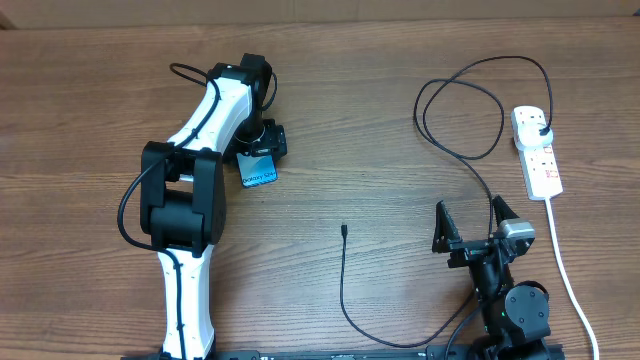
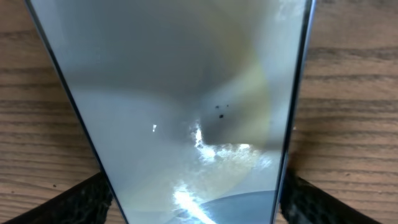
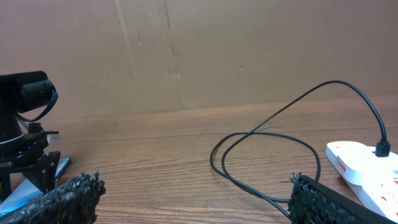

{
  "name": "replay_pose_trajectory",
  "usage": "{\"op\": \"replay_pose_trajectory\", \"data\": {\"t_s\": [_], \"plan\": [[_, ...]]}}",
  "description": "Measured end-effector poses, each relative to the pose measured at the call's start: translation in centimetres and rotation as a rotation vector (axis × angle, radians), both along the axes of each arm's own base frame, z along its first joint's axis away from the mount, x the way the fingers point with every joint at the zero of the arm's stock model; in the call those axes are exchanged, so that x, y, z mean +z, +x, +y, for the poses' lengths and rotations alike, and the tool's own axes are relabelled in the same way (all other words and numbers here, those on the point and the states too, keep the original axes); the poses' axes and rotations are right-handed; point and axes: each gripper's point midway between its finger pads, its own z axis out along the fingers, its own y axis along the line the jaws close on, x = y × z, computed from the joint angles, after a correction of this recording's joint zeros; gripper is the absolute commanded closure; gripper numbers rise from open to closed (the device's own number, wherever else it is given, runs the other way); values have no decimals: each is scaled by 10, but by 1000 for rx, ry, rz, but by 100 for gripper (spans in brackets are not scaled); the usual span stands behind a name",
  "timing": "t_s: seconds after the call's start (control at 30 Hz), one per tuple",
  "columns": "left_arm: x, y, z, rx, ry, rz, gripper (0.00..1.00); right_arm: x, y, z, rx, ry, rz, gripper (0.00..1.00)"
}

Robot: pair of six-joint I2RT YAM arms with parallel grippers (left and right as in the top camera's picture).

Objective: Plug charger to phone and switch on socket
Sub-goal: 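Grasp the phone's bottom edge with the left gripper and lift it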

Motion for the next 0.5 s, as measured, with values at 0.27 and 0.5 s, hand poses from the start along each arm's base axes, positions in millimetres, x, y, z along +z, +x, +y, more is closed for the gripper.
{"op": "replay_pose_trajectory", "data": {"t_s": [0.27,0.5], "plan": [[-2,-10,-1,1,-15,17,17,0,0,0,0,0,0,0],[-4,-35,-6,-19,-30,70,18,0,0,0,1,0,0,0]]}}
